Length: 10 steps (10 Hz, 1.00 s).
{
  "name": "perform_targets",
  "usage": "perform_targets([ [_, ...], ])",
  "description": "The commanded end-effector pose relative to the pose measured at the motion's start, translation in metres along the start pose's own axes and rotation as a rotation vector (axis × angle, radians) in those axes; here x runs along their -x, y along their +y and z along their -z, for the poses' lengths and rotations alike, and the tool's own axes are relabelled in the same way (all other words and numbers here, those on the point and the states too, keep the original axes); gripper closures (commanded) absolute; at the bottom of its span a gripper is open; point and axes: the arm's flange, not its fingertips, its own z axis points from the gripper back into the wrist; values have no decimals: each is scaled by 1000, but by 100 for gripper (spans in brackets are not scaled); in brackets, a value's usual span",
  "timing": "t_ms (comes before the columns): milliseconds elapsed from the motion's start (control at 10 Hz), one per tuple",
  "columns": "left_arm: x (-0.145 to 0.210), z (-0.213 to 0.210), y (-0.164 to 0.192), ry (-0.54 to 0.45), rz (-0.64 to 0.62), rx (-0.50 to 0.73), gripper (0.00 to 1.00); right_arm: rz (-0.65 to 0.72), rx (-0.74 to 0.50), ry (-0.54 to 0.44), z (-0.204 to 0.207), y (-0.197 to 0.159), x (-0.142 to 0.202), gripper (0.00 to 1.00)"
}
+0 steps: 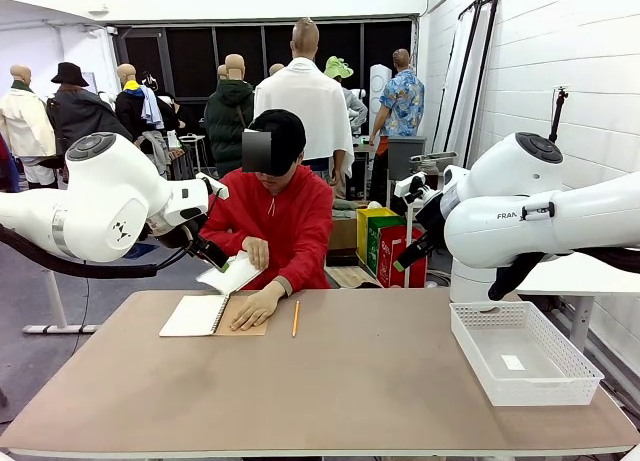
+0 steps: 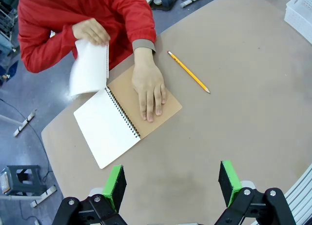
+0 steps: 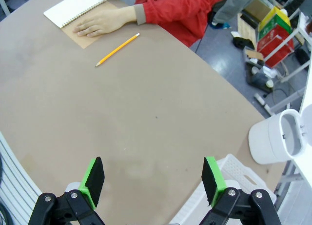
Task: Sort the paper based on its condition.
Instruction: If a person hands you a paper, place it in the Organizing basket , and if it's crumpled, put it in the Trash can.
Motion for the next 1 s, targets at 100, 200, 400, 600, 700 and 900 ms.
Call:
perform_targets([
  [100,0,0,0,4,0,1,0,-1,-3,1,1,-1,1,0],
  [200,0,0,0,4,0,1,0,-1,-3,1,1,-1,1,0],
  [400,0,0,0,4,0,1,0,-1,-3,1,1,-1,1,0],
  [600,0,0,0,4,0,1,0,-1,-3,1,1,-1,1,0],
  [700,0,0,0,4,0,1,0,-1,-3,1,1,-1,1,0],
  [900,0,0,0,4,0,1,0,-1,-3,1,1,-1,1,0],
])
